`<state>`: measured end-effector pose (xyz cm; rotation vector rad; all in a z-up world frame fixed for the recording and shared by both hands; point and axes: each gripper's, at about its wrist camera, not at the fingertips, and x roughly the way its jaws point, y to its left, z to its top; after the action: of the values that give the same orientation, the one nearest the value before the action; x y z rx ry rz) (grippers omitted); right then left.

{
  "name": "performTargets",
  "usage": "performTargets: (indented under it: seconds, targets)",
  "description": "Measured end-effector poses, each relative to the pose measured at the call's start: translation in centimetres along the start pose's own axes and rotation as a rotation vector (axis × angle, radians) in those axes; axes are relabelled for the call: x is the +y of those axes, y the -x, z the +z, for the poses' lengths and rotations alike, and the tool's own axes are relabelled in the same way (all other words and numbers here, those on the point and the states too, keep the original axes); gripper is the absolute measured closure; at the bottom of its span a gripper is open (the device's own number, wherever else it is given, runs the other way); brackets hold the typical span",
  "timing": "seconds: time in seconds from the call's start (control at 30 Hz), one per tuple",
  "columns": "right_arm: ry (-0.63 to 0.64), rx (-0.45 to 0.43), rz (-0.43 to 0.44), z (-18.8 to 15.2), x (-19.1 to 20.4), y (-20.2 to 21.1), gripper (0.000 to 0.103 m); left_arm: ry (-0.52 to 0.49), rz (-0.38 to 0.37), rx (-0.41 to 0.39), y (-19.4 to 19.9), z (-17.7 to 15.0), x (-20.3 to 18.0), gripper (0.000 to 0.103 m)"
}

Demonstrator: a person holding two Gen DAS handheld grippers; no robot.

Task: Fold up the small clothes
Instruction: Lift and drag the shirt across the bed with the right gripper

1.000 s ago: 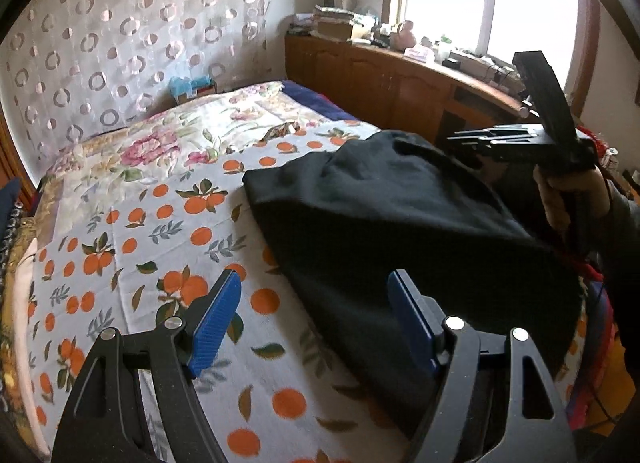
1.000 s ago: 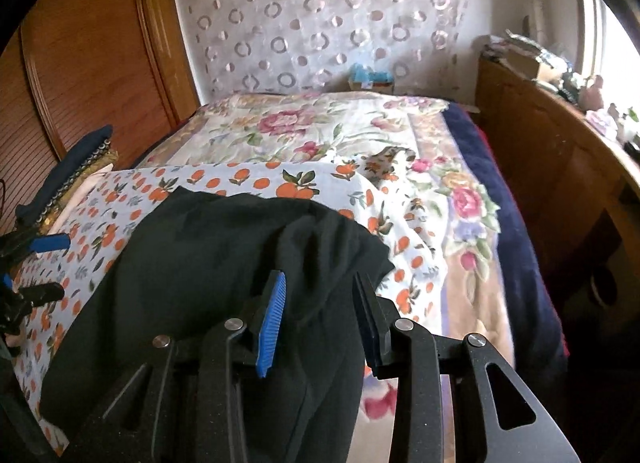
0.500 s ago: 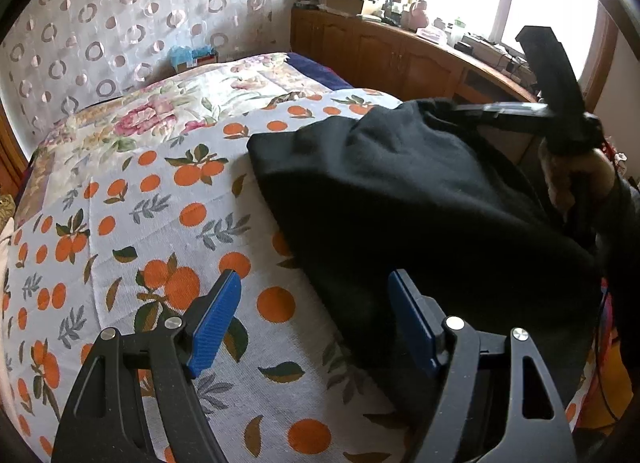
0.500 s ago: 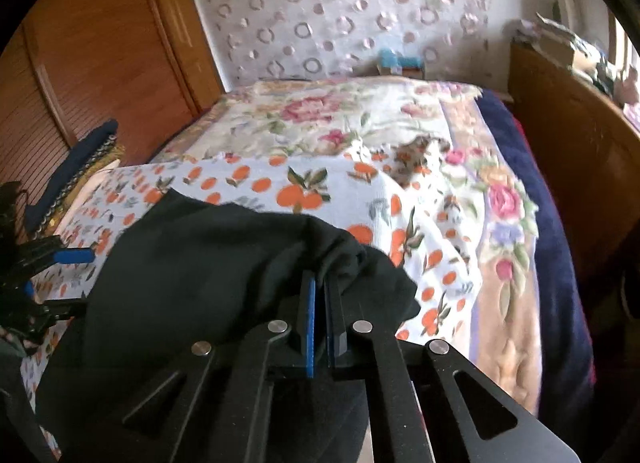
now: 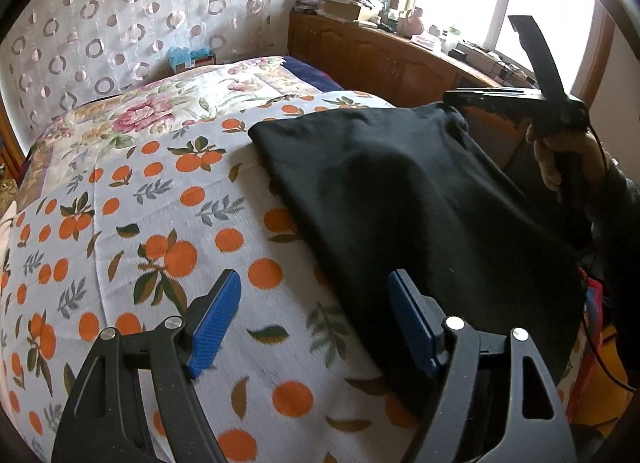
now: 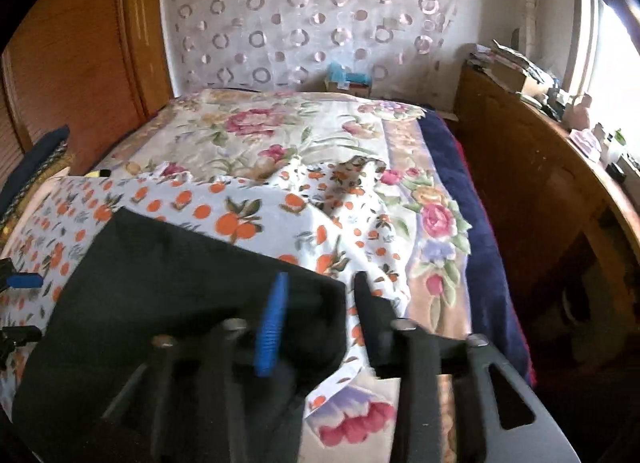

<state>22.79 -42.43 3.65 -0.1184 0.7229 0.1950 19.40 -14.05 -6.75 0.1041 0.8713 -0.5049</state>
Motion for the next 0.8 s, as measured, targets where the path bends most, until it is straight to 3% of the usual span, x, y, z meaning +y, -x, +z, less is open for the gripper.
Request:
performTargets:
  seconds: [0.13,0.43,0.77,0.8]
  targets:
    - [0.007,-0.016,-0.002,-1.0,1.6,2.6,0.060,-0.001,-0.013,-0.009,1.0,-0.9,-0.6,0.026]
    - [0.049,-0.054,0.052,-6.8,5.9,8.5,0.060,-0.034,-0.020,-0.027,3.3,-3.1,-2.7,0.026]
    - [0.064,-0.029,0.108,-11.6,8.3,11.1,0.060,-0.037,-0.009,-0.006,4.5,-6.3,-3.6,0.026]
    - [0.066,-0.020,0.113,-11.8,8.4,11.1,0.056,-0.031,-0.013,-0.007,4.8,-6.7,-3.8,0.026]
